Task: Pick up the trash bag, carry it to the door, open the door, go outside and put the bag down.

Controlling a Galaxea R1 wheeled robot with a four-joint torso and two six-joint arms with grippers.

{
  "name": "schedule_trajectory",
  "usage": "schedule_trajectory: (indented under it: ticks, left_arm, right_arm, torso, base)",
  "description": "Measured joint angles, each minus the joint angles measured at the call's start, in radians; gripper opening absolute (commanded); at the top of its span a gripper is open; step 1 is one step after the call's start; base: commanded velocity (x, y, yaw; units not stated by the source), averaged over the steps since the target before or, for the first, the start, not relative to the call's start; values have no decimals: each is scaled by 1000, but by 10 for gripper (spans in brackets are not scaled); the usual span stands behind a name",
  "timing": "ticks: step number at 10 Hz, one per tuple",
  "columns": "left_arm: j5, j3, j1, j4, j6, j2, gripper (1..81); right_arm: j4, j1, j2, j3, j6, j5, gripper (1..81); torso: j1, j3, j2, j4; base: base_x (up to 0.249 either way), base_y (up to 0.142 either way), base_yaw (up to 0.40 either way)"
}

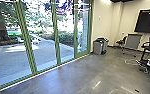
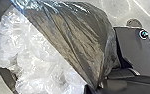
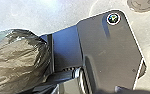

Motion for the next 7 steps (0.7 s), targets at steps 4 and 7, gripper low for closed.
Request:
schedule_trajectory:
  ticks: [4, 7]
  left_arm:
    - [0, 0, 0, 0, 1, 0, 10]
    - [0, 0, 0, 0, 1, 0, 10]
  right_arm:
    - [0, 0, 1, 0, 0, 0, 811]
    - [0, 0, 1, 0, 0, 0, 811]
  torso:
    - [0, 0, 0, 0]
    - [0, 0, 0, 0]
  base:
    - [142, 0, 0]
    - [142, 0, 0]
